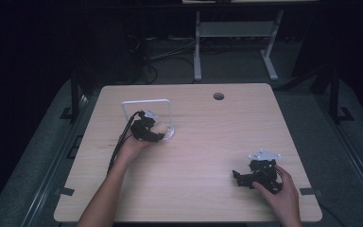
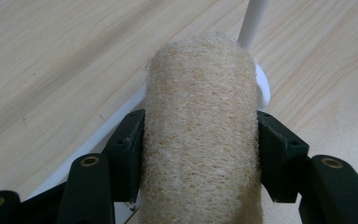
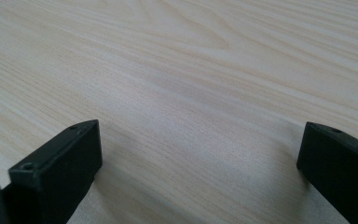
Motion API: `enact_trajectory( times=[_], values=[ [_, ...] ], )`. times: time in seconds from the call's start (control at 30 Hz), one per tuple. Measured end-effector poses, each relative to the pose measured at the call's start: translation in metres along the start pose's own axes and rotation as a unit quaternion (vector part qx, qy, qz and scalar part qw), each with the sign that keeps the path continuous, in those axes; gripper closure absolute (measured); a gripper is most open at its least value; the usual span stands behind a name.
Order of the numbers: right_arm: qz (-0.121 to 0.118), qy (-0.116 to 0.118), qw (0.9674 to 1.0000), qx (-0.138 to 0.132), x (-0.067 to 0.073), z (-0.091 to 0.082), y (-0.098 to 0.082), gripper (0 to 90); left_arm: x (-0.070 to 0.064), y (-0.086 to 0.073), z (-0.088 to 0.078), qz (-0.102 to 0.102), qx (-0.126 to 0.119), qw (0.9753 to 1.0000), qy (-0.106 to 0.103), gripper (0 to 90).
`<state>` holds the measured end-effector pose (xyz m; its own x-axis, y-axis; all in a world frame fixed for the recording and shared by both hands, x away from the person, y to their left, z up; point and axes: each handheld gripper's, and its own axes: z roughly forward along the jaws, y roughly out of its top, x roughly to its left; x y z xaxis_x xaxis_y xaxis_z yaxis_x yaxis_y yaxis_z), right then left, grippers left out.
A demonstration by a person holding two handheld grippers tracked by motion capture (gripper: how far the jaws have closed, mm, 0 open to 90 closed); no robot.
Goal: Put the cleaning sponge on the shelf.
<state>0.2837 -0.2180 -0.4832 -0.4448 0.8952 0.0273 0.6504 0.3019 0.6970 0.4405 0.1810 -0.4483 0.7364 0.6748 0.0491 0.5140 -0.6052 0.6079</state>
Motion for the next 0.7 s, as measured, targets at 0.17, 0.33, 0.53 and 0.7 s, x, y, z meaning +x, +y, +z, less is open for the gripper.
enact_trajectory(
  times=[0.17,0.33,0.53,0.7],
  values=[
    [0.000,0.000,1.0000,0.000,0.000,0.000,0.000,0.0,-0.001,0.000,0.002,-0.001,0.000,1.0000,0.000,40.1],
    [0.000,0.000,1.0000,0.000,0.000,0.000,0.000,0.0,-0.001,0.000,0.002,0.002,0.001,1.0000,0.002,39.1],
    [0.000,0.000,1.0000,0.000,0.000,0.000,0.000,0.0,-0.001,0.001,-0.002,0.000,-0.007,0.9999,0.008,35.2],
    [0.000,0.000,1.0000,0.000,0.000,0.000,0.000,0.0,-0.003,0.003,-0.013,-0.003,-0.021,0.9997,0.010,33.8]
  ],
)
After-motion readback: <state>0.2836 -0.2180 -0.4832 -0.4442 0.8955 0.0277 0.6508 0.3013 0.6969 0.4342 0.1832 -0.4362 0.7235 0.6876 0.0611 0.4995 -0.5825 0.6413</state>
